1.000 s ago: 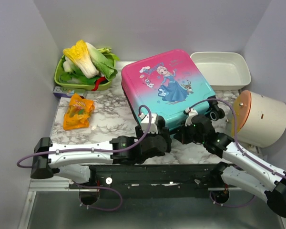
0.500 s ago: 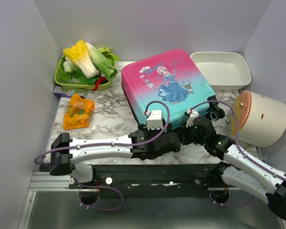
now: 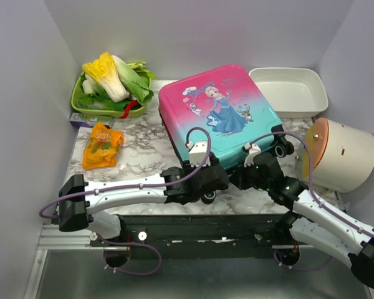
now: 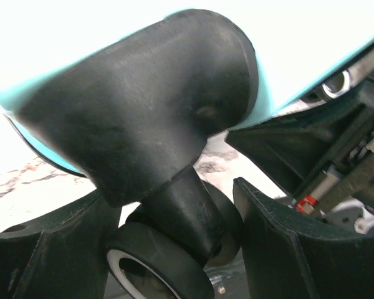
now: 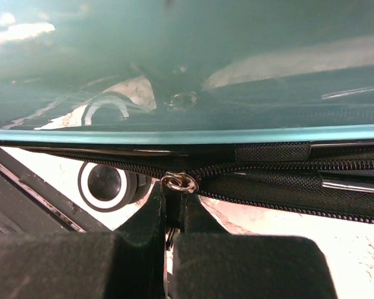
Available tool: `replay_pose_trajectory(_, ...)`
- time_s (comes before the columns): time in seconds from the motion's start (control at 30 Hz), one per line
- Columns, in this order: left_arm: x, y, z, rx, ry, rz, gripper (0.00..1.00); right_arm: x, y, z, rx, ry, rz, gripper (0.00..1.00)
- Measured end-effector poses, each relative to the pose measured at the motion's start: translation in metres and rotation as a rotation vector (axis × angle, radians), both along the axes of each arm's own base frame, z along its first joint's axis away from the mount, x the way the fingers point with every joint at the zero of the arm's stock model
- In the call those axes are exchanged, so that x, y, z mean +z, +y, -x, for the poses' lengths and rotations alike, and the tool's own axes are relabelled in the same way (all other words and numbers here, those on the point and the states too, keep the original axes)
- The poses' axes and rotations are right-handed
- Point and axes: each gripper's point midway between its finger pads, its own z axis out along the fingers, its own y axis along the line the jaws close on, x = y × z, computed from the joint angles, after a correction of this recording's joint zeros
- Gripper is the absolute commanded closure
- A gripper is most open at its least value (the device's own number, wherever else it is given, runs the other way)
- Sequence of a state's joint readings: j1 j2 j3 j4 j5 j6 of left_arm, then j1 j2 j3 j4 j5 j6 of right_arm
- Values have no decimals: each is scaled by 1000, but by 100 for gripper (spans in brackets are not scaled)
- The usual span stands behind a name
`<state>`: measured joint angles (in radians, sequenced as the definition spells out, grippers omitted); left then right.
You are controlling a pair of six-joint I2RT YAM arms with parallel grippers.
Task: Open, take out, and arrange the luggage
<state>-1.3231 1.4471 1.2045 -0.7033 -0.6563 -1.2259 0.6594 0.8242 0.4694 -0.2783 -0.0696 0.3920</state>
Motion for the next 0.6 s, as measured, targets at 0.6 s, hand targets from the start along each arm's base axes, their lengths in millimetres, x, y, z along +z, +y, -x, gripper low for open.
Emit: replay_pose_trajectory(0.6, 48, 4, 4, -210, -161, 230, 100, 19, -2, 11, 24, -18, -44, 99)
